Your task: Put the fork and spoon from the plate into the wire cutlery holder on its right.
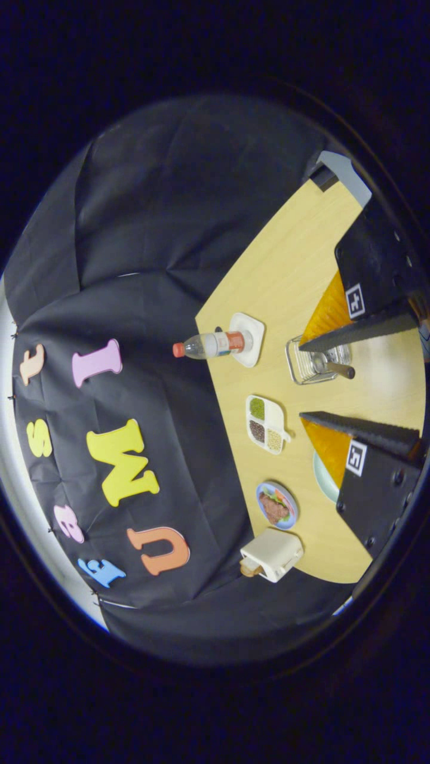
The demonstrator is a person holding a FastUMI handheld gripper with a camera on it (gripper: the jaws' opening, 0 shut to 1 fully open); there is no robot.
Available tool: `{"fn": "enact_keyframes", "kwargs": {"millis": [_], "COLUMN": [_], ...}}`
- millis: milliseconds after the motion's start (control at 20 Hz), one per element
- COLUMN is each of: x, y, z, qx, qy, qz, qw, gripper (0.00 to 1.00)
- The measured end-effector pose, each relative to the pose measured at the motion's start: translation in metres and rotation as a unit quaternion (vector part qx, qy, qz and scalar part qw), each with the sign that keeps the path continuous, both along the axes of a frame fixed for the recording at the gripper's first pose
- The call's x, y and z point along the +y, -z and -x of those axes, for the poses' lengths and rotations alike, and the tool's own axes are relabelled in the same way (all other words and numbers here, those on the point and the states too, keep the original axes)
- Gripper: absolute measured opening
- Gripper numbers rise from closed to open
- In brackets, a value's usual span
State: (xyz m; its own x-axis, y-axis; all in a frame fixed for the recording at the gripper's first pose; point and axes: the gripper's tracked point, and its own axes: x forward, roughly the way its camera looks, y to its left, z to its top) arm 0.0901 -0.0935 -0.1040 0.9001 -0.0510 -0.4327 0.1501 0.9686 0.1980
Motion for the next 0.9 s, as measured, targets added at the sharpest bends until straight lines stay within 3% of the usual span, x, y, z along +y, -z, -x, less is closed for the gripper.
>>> {"fn": "enact_keyframes", "kwargs": {"millis": [250, 650, 900], "x": [0.02, 0.081, 0.126], "y": [-0.039, -0.092, -0.11], "z": [0.025, 0.097, 0.146], "qx": [-0.086, -0.241, -0.309], "qy": [-0.004, -0.046, -0.091], "qz": [0.062, 0.094, 0.134], "qw": [0.994, 0.965, 0.937], "gripper": [0.95, 0.96, 0.96]}}
